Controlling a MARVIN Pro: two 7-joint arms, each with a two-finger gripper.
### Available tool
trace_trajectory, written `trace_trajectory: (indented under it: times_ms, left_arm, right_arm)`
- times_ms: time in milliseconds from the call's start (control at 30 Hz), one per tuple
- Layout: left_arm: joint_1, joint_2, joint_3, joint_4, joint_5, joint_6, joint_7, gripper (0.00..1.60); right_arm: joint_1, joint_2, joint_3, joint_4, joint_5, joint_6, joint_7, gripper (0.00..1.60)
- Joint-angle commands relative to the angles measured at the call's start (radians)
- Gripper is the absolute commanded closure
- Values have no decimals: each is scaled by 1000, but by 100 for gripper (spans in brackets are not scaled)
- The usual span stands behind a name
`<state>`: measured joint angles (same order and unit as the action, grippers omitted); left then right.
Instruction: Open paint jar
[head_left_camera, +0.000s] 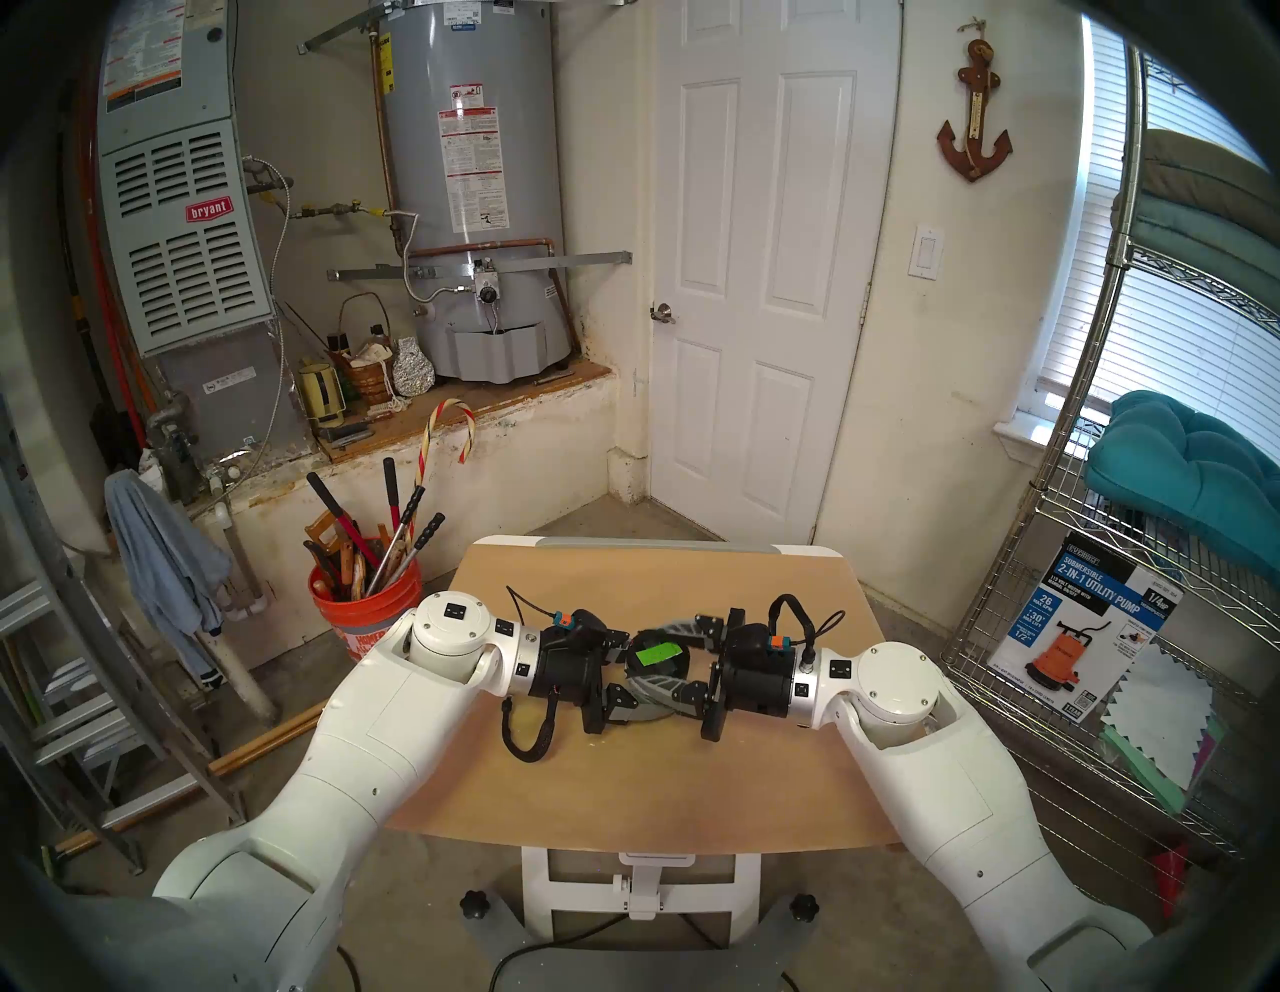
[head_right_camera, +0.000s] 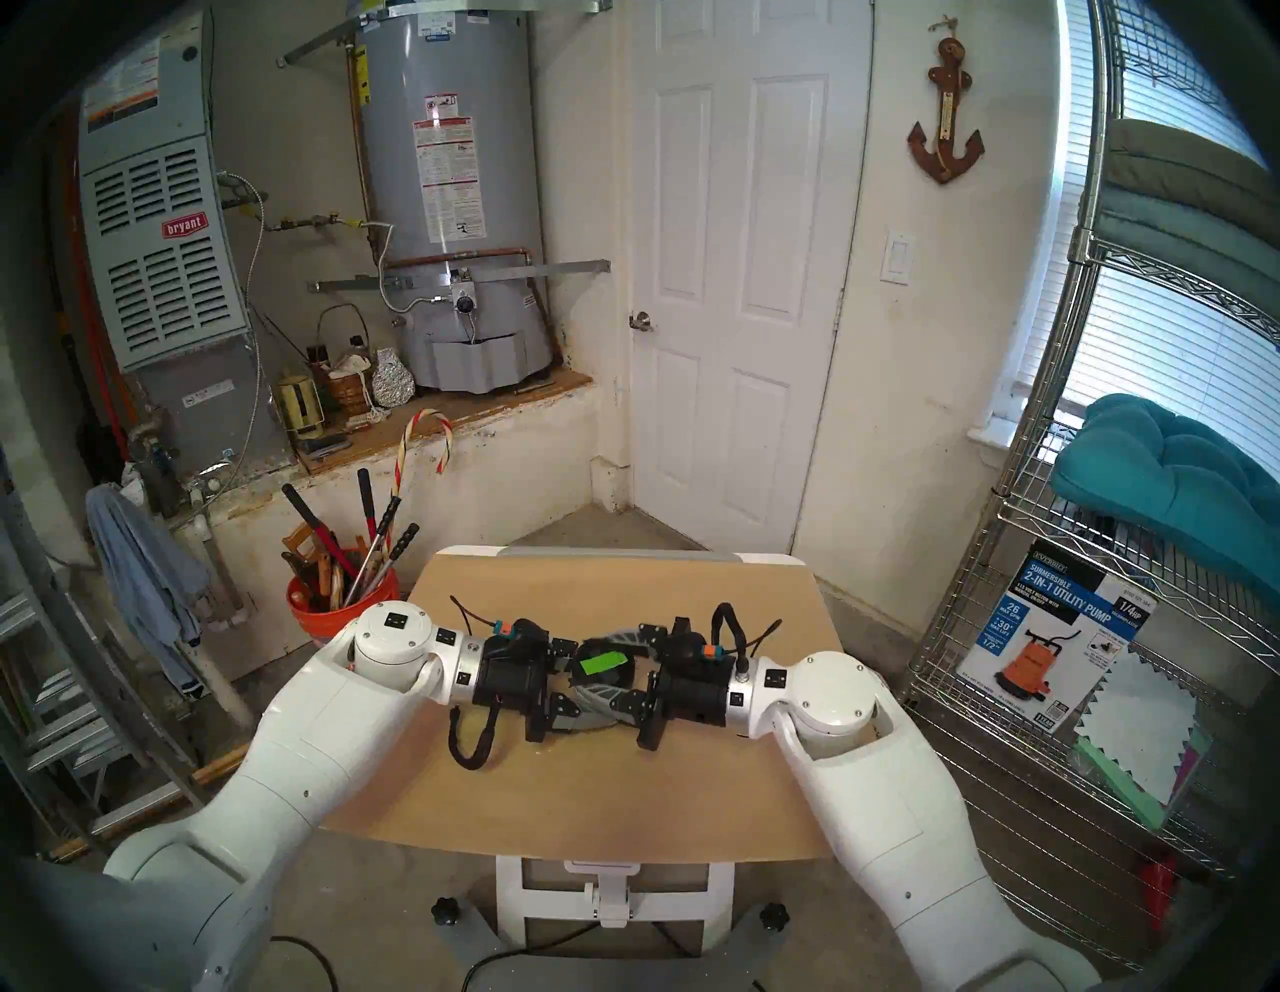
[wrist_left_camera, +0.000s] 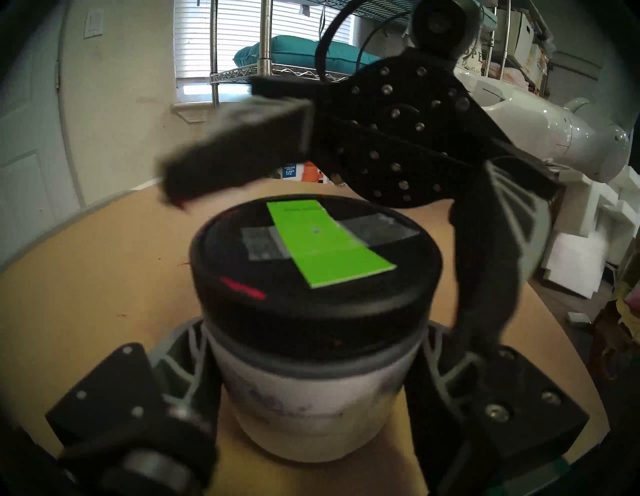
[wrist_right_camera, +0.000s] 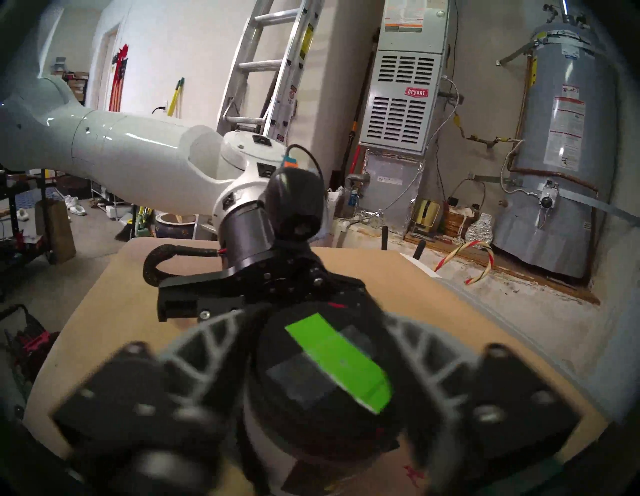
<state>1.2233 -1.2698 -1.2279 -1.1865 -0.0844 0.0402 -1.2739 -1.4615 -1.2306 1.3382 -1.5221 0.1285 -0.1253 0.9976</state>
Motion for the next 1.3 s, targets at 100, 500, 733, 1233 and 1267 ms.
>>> trace_trajectory:
  times_ms: [100,500,733,1233,1267]
  left_arm:
    - [0,-1,1,8,-13,-12,-17,160]
    - [8,-3,0,4,2,-27,23,160]
    - [1,-13,-1,20,12,-31,60,160]
    - [-18,-25,-1,49,19,-35,65,160]
    - [-20,-26,-1,51,20,-35,65,160]
  right_arm:
    - [-13,-19,28,-46,28,18,-25,0]
    - [-122,-121,148,-173,156,207,-194,0]
    - [-218,-128,176,-262,135,191,-271,0]
    - [-416,-102,133,-441,24,110,-341,0]
    - [-440,-106,131,-464,14,112,-358,0]
